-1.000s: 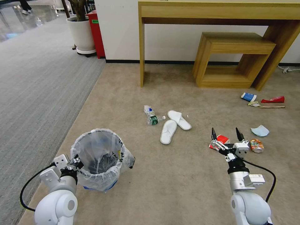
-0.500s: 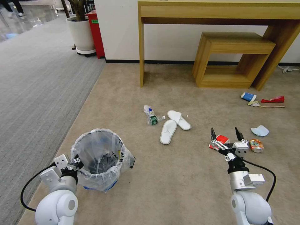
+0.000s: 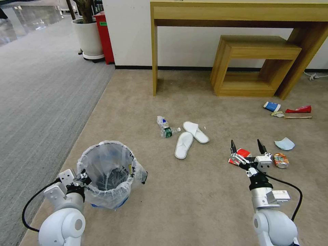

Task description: Pick up the trash bin and place the garbage on the floor into it.

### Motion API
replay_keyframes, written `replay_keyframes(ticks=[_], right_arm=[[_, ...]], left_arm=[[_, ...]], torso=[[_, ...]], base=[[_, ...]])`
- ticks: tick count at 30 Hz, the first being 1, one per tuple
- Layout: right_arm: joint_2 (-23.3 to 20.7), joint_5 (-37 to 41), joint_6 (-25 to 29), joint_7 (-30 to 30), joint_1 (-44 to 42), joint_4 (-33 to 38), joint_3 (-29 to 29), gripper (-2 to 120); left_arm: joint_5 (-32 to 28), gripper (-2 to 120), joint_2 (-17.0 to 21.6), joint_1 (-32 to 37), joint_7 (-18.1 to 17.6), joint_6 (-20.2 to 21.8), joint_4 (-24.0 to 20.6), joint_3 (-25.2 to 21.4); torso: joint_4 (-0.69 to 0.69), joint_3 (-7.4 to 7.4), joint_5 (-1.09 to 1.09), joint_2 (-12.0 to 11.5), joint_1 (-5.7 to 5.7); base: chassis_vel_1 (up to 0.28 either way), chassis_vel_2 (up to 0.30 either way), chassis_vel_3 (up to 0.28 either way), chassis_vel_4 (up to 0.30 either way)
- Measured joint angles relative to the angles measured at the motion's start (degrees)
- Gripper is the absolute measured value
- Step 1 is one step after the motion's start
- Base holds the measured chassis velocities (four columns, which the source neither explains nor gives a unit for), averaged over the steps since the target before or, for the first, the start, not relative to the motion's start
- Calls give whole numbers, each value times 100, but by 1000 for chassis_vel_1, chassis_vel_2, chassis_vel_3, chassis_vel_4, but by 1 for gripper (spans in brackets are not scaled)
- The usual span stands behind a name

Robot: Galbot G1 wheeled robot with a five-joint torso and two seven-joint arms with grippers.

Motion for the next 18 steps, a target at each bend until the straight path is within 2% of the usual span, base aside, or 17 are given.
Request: replay_keyframes(ticks=[18], right_arm=[[-69,30,-8,2,-17,47,28,100]], left_arm=[[59,2,-41,18,7,-18,-37,9]], torso=[[0,0,0,0,0]], base=[[-15,18,14,-14]])
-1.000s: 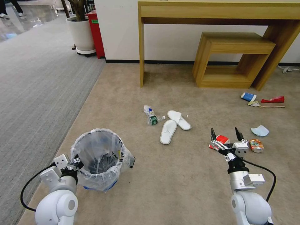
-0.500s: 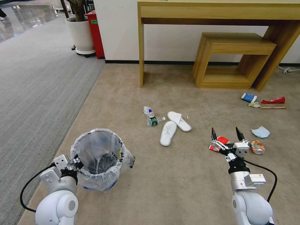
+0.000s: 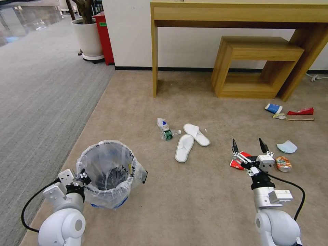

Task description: Pick up the trash bin and place the garbage on the floor into it.

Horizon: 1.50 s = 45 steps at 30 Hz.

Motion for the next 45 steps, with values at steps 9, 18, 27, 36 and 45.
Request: replay_keyframes(ticks=[9,18,27,36,45], right_arm=[[1,5,-1,0,-2,2,1,100],[9,2,-15,-1,0,3,0,100],[12,-2,-15,-16,-1,-2,1,100],[17,-9,-12,-28,-10,-1,5,100],[28,-16,-7,-45,-28,3,3,100]], left_arm=[[14,2,-10,0,3,-3,-4,-1],[18,2,-14,-4,5,-12,-5,-6],[32,2,-26,-6,5,-18,0,2],[41,2,-30,2,5,-35,0,1],[51,2,-33,14,6,-38,-15,2]], torso=[[0,0,0,0,0],[0,0,0,0,0],[0,0,0,0,0],[0,0,0,0,0],[0,0,0,0,0]], base=[[-58,59,57,-51],[-65,52,50,-58],[-48,56,60,-47],[-59,54,57,-61],[-55,63,67,-67]])
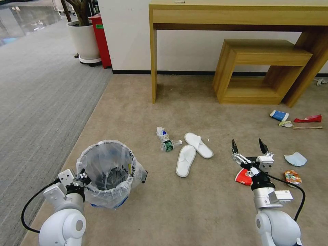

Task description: Pick up the trash bin and place the garbage on the floor into it.

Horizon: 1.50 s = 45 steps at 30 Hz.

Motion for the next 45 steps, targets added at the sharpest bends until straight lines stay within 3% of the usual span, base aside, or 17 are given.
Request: replay_keyframes(ticks=[45], right_arm=[[15,-61,-30,-49,40,-32,-23,100]], left_arm=[[-475,2,223,-15,-191,190,-427,-248]], torso=[[0,0,0,0,0]], base=[[-64,66,66,-65]])
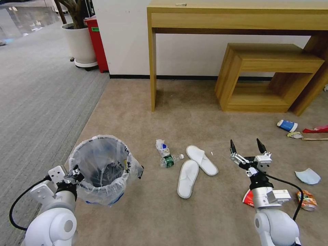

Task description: Pick up the trash bin and place the garbage on the floor into it.

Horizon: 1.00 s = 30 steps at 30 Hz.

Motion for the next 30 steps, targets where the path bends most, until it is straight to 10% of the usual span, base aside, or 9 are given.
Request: replay_keyframes(ticks=[30], right_arm=[[52,-37,50,-9,13,-239,-192,100]], left_arm=[[-5,2,16,-78,5,-17,180,-44]], torso=[[0,0,0,0,0]], base=[[-76,69,69,-72]])
